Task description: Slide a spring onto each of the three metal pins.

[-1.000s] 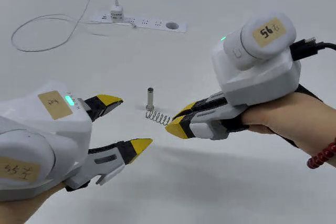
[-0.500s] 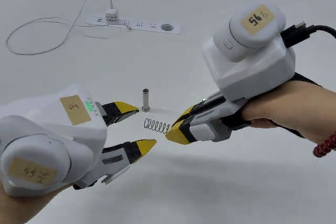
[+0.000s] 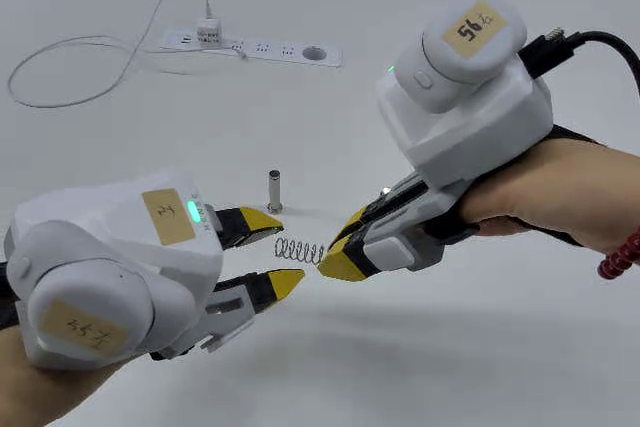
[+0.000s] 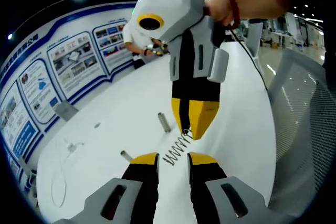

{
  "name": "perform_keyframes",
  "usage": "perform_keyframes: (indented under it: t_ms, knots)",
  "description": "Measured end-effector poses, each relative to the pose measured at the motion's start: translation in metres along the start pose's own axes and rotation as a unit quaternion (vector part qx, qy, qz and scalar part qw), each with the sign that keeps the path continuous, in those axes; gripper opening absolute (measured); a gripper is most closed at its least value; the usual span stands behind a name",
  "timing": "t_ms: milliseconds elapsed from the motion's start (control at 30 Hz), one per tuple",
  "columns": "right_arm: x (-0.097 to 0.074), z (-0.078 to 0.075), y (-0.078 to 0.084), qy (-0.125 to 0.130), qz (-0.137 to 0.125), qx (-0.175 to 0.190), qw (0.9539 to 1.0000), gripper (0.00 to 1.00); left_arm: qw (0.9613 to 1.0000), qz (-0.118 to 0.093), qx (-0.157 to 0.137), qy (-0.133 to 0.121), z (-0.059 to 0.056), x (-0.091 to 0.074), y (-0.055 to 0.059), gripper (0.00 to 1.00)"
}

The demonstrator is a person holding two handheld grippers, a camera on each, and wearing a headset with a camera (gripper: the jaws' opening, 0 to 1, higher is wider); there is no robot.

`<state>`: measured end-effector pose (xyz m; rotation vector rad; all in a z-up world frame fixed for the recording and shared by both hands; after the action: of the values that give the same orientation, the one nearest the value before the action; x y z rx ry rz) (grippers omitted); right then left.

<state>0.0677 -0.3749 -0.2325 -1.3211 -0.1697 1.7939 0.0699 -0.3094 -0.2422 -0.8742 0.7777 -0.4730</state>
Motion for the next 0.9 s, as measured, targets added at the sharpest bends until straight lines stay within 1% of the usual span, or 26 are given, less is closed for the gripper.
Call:
perform_keyframes:
  t_ms: [200,300,467,533,600,667,700,767,900]
  knots:
    - [0.0,0.001,0.001,-0.007,0.01,-0.007,0.9999,0.11,0.9999,0.002,0.009,0.007,-0.003,0.001,0.0,0.2]
    - [-0.001,0.001,0.0,-0.009,0.01,-0.011,0.9999,0.11,0.9999,0.002,0.012,0.01,-0.004,0.001,0.0,0.18]
    - [-0.004,0.0,-0.003,-0.009,0.002,-0.014,0.9999,0.11,0.9999,0.008,0.012,0.005,-0.002,0.003,0.001,0.15]
    - [-0.005,0.0,-0.004,-0.009,-0.003,-0.012,0.9999,0.11,0.9999,0.009,0.005,0.004,-0.002,0.003,0.002,0.14]
    - [-0.007,0.0,-0.007,-0.01,-0.015,-0.012,0.9998,0.11,1.0,0.01,0.001,0.0,0.0,0.003,0.002,0.13]
    - [-0.009,0.0,-0.01,-0.011,-0.028,-0.01,0.9995,0.11,0.9999,0.01,-0.01,-0.002,0.002,0.002,0.002,0.12]
    - [-0.01,0.0,-0.012,-0.012,-0.033,-0.01,0.9993,0.11,0.9999,0.008,-0.014,-0.003,0.002,0.002,0.002,0.12]
    - [-0.011,-0.001,-0.014,-0.012,-0.042,-0.01,0.999,0.11,0.9994,0.005,-0.032,-0.008,0.004,0.001,0.002,0.12]
    - [-0.012,-0.001,-0.019,-0.007,-0.055,-0.022,0.9982,0.11,0.9983,0.002,-0.057,-0.012,0.007,0.0,0.002,0.12]
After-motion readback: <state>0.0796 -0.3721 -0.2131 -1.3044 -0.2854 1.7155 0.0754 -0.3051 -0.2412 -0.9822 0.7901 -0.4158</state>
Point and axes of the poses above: the centre of the closed fingertips' face, and the gripper's own axes: x roughly forward along the fingers, z roughly to its left, y roughly out of its underside, the point moved 4 cm from there along -x, roughly backward along the fingers, and after that the axes turned 15 degrees about -y, right-handed, at the moved point
